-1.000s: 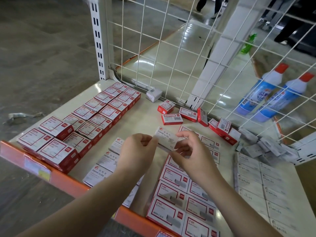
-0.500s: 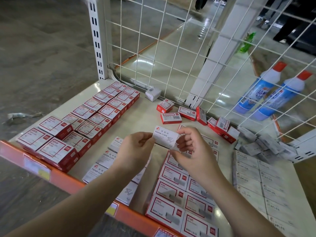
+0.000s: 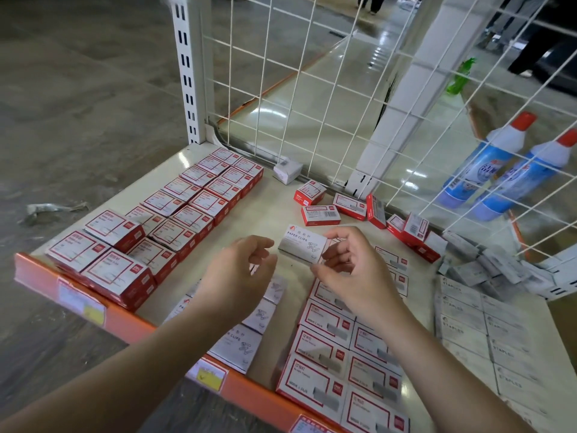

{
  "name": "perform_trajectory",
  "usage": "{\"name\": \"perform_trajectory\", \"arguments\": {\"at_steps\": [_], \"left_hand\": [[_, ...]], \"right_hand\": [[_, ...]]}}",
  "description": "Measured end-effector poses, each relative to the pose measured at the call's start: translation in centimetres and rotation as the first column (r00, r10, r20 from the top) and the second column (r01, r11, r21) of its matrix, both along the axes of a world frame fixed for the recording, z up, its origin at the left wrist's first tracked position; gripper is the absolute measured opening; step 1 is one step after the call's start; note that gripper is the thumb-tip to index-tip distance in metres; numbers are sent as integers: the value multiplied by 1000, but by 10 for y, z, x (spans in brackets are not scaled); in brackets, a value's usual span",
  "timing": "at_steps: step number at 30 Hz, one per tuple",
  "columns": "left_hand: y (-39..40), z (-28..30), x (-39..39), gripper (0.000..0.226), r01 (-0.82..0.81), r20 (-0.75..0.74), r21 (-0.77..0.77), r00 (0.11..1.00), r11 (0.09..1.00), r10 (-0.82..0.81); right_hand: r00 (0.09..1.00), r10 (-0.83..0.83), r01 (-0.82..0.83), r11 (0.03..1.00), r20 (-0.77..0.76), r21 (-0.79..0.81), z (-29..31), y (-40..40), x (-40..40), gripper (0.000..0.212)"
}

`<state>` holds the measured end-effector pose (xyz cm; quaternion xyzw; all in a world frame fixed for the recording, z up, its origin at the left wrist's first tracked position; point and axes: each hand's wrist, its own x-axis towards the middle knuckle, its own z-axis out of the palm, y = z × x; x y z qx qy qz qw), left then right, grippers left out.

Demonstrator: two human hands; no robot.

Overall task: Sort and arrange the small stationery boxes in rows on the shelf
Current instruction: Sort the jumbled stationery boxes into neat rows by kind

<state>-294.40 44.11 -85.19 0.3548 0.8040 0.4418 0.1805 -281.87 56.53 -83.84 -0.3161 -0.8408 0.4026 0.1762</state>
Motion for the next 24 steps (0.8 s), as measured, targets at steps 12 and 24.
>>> {"name": "perform_trajectory", "arguments": {"at_steps": [12,24], "left_hand": [[-33,-8,-22,40,126,-369,-369,889,921,-270],[-38,-15,-28,40,172,-395,-386,857,906,-331]], "right_hand": [[980,-37,57,994,196,-94,-22,10,-51,37],[968,-18,66,980,250,-188,-34,17,-73,28]]}}
